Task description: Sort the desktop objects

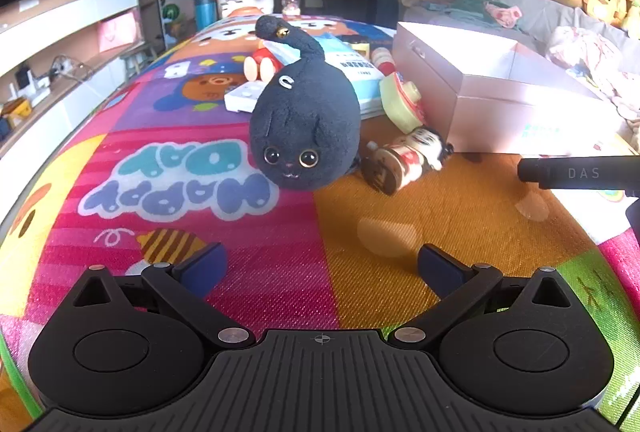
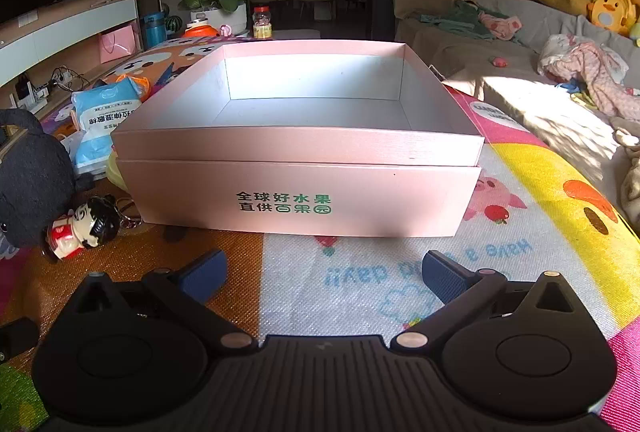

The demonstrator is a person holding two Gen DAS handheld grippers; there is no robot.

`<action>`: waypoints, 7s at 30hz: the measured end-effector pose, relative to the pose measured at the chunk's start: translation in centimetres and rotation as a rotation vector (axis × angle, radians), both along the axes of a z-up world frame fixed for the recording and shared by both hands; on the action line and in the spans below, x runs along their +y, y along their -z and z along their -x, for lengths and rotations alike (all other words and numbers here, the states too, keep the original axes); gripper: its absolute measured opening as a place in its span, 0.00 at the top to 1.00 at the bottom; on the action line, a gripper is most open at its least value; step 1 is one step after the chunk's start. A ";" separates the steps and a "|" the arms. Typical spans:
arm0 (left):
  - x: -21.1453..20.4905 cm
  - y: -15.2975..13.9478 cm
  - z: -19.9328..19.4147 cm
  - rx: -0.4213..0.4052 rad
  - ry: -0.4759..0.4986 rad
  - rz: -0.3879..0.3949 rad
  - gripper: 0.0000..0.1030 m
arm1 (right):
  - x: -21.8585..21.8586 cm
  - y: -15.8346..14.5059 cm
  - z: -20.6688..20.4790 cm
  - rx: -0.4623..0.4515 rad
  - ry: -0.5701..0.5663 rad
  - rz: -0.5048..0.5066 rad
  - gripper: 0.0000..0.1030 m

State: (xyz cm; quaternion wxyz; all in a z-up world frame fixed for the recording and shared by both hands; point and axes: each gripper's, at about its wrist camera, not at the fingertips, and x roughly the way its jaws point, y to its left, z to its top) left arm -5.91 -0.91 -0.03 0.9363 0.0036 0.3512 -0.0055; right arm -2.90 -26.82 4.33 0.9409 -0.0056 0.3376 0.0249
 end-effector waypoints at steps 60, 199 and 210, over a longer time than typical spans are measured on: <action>-0.8 0.0 -4.2 -0.004 -0.048 -0.005 0.00 | 0.5 -0.6 -2.0 0.025 -0.044 -0.009 0.00; 0.4 -2.0 -0.7 -0.024 0.257 -0.019 0.33 | 1.3 -2.3 3.1 0.026 -0.206 0.007 0.37; -2.4 -14.7 -2.1 -0.387 0.400 0.022 0.33 | 0.4 -15.8 9.1 -0.429 -0.243 0.070 0.37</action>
